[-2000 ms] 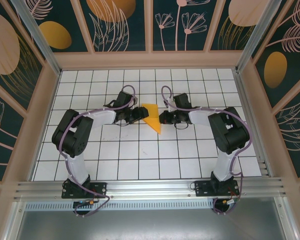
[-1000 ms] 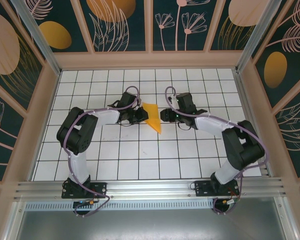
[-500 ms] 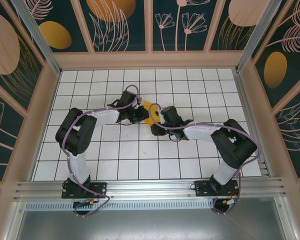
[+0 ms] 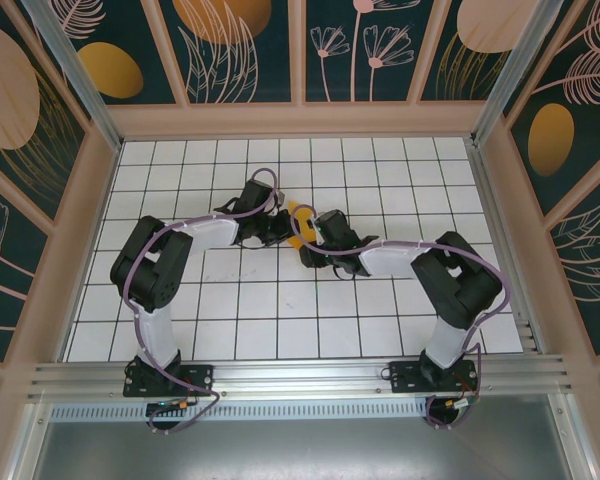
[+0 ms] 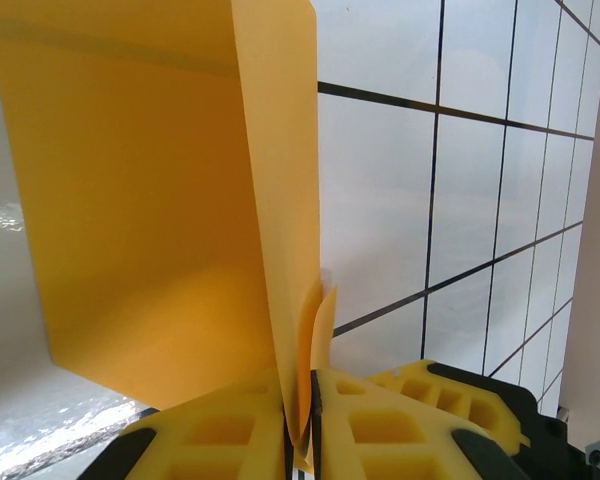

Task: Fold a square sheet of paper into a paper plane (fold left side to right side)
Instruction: Fourth fold the wing at the center of the table.

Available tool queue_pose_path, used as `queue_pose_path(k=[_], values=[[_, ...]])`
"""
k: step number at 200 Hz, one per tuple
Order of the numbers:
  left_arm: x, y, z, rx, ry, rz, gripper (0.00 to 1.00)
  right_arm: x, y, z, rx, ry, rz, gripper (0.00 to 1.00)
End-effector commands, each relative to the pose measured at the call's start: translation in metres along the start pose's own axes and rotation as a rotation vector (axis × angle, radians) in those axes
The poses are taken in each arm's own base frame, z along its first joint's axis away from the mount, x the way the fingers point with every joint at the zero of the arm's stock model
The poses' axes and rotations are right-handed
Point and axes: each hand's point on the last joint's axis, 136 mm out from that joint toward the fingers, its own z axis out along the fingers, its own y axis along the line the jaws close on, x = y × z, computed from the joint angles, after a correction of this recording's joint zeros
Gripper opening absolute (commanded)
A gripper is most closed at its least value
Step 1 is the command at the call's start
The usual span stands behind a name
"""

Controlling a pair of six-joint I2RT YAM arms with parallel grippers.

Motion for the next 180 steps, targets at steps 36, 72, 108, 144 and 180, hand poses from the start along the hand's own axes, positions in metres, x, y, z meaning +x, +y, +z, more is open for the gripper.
queue_pose_path(k=[36, 72, 108, 144, 180], values=[[-0.008, -0.025, -0.009, 0.055, -0.02, 0.024, 0.16, -0.002, 0.002, 0.005, 0.028, 0.004, -0.033, 0.39], [-0.009, -0.025, -0.009, 0.054, -0.023, 0.024, 0.16, 0.003, 0.0, 0.006, 0.031, 0.014, -0.029, 0.34], [-0.009, -0.025, -0.01, 0.048, -0.025, 0.027, 0.17, 0.008, -0.002, 0.007, 0.04, 0.027, -0.027, 0.31], [-0.011, -0.025, -0.012, 0.036, -0.034, 0.036, 0.18, 0.014, -0.002, 0.008, 0.035, 0.041, -0.019, 0.25], [-0.015, -0.029, -0.014, 0.032, -0.04, 0.048, 0.33, 0.019, -0.001, 0.009, 0.02, 0.05, -0.006, 0.17]])
